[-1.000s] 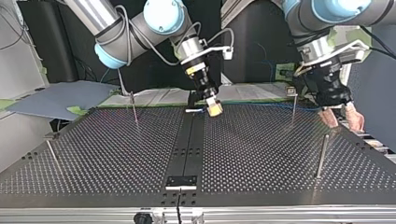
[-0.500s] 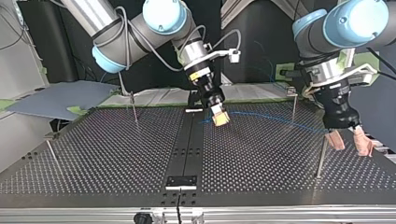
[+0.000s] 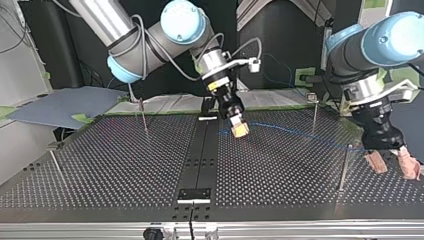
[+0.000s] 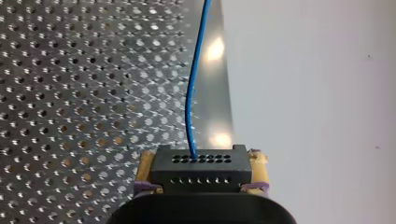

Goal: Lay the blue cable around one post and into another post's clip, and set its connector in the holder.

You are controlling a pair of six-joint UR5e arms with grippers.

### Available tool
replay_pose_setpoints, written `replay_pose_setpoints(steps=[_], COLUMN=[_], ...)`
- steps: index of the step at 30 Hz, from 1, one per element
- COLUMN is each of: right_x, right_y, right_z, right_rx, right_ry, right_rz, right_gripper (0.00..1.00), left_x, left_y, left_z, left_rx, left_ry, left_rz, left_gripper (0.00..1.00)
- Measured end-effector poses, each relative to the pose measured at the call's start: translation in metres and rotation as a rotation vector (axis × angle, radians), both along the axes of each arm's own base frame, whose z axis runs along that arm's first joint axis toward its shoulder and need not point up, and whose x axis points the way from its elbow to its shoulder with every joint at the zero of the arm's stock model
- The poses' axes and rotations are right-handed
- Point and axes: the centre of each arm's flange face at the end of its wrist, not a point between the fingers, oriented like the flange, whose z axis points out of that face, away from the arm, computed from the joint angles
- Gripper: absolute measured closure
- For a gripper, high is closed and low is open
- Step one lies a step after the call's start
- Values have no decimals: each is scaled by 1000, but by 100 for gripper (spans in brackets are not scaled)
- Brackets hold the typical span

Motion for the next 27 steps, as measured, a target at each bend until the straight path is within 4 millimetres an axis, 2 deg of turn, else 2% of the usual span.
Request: replay_pose_setpoints(steps=[5, 13, 19, 27], right_x=[7, 13, 15, 14], right_y=[-4, -6, -9, -13], right_z=[0, 15, 24, 23], right_rx=[-3, -20, -28, -26], right_ry=[-3, -24, -36, -38], right_rz=[2, 4, 1, -11], right_gripper=[100, 100, 100, 100], left_x=[7, 30, 52, 77], left_y=[19, 50, 58, 63], left_z=[-1, -16, -22, -41], left_rx=[-8, 1, 10, 17], left_ry=[-14, 19, 34, 58], left_rz=[-6, -3, -21, -56], left_gripper=[0, 0, 0, 0])
